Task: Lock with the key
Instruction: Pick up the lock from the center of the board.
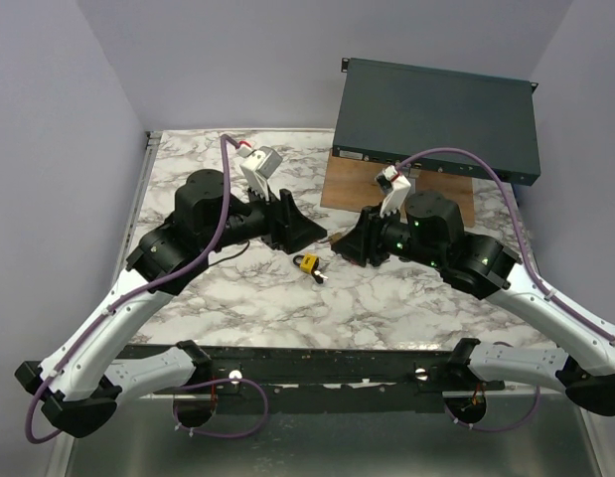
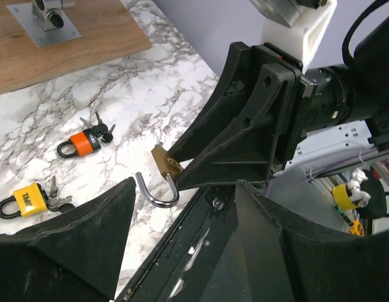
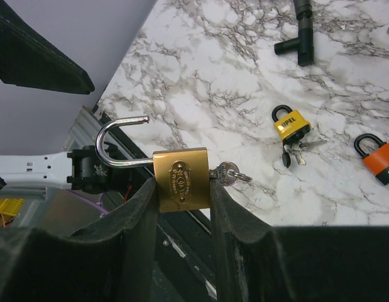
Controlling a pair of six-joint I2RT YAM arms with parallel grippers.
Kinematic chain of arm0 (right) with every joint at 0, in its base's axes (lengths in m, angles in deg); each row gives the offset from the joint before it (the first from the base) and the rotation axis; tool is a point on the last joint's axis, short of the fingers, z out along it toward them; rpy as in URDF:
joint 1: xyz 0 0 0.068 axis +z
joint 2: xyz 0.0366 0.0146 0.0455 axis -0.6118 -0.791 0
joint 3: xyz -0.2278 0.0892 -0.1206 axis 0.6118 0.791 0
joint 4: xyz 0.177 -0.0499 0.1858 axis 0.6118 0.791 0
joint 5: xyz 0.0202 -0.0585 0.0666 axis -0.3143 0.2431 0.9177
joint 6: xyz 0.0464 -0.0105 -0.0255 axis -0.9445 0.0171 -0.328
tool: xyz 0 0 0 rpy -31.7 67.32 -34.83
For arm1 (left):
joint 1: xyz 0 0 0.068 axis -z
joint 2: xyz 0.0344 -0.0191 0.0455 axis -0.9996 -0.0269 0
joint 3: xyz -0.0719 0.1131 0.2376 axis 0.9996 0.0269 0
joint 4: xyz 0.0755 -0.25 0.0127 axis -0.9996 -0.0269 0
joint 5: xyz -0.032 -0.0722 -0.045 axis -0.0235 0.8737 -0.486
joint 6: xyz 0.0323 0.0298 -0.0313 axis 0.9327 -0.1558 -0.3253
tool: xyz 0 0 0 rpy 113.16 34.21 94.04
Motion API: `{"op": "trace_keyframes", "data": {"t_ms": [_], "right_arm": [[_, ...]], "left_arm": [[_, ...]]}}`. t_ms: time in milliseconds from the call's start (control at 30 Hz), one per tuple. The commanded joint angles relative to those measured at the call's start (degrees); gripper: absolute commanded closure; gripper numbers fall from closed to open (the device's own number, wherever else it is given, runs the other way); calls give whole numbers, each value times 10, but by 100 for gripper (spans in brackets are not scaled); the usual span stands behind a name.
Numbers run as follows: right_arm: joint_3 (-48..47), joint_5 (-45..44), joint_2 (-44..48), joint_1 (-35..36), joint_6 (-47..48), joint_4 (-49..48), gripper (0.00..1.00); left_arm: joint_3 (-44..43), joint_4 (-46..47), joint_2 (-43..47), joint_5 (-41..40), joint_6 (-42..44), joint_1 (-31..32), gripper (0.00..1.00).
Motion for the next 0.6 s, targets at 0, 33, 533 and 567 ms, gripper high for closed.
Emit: {"op": "trace_keyframes", "data": {"t_ms": [0, 33, 533, 567], "right_arm": [[-7, -18, 5, -3, -3, -31, 99], [-9, -16, 3, -3, -1, -31, 99], [-14, -64, 7, -2, 0, -47, 99], [-10, -71, 9, -2, 1, -52, 99]], "left_arm": [[7, 14, 21, -26, -23, 2, 37], [9, 25, 25, -13, 1, 3, 37], [76, 49, 48, -102, -212, 6, 41], [87, 63, 56, -107, -233, 6, 41]]}}
